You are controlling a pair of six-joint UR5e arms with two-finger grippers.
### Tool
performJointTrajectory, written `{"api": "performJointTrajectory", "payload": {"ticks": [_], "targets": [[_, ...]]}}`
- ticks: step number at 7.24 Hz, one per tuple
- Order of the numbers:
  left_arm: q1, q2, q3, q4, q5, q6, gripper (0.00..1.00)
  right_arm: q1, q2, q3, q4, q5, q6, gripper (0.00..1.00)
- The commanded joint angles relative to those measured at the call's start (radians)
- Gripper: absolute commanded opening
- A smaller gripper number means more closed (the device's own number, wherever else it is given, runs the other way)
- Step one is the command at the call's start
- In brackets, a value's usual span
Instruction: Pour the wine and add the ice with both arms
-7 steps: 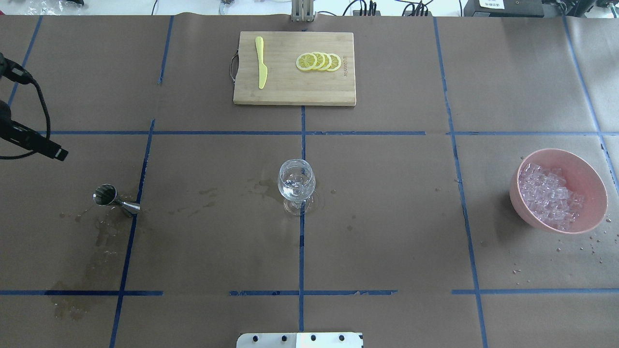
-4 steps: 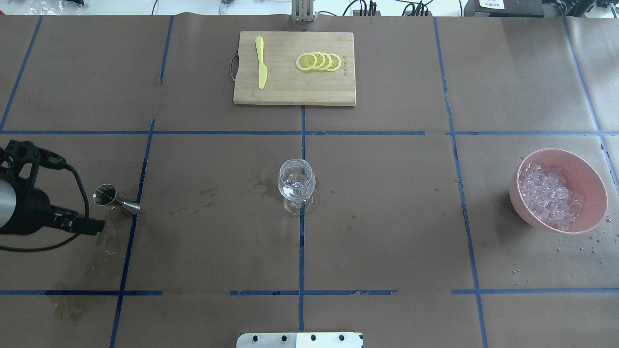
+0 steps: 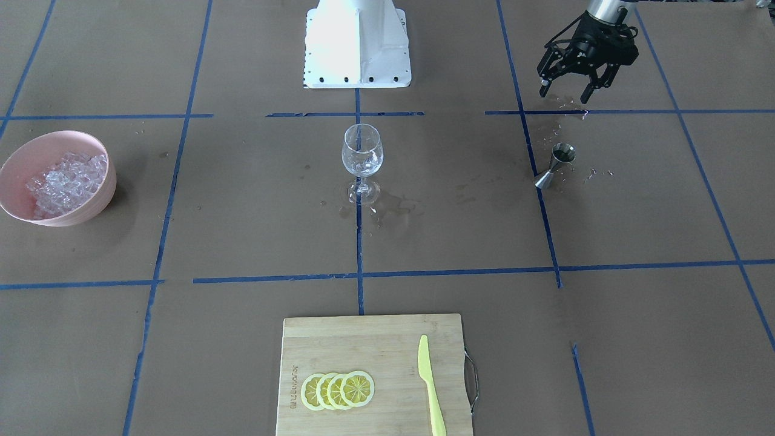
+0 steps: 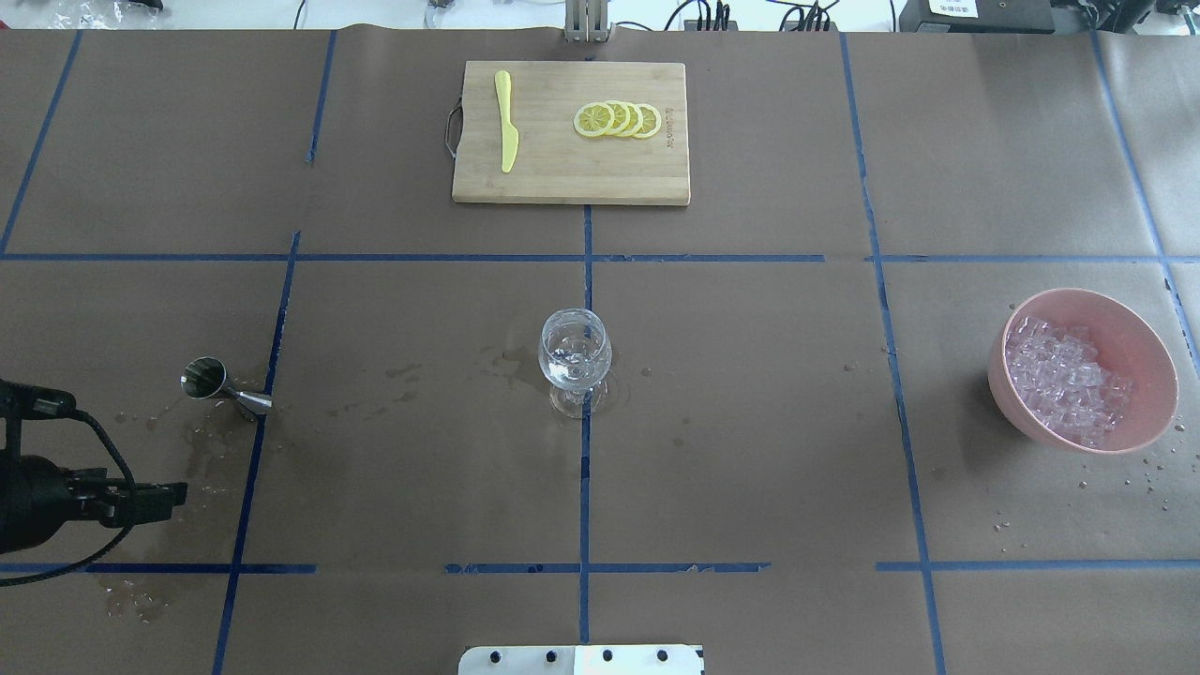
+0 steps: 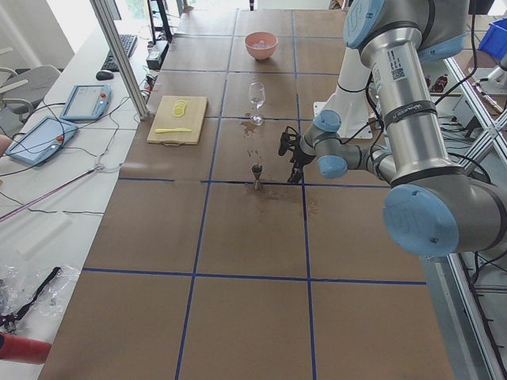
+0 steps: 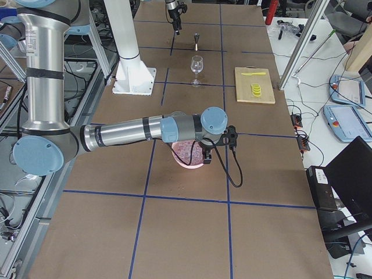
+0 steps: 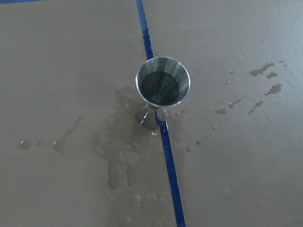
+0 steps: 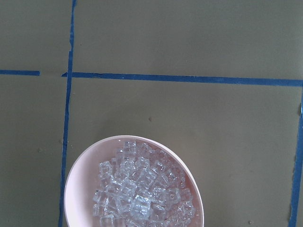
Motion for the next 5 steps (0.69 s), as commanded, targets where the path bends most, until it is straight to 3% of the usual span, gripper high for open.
{"api": "performJointTrajectory", "payload": {"ticks": [1,2,4,5], "targets": [[0.139,-0.005,0.057,-0.008,0.254,-0.099,0.97,0.0,-0.002,0.005,0.0,0.008,0.001,1.0],[0.144,-0.014,0.063,-0.01,0.302,-0.126,0.98,0.001,-0.008,0.012,0.002,0.031,0.002,1.0],[0.236,-0.096,0.232,-0.028,0.713,-0.386,0.99,0.0,-0.011,0.011,0.0,0.045,0.002,1.0],[0.241,-0.166,0.309,-0.03,0.731,-0.383,0.97,0.001,-0.009,0.011,0.002,0.045,0.002,1.0]]}}
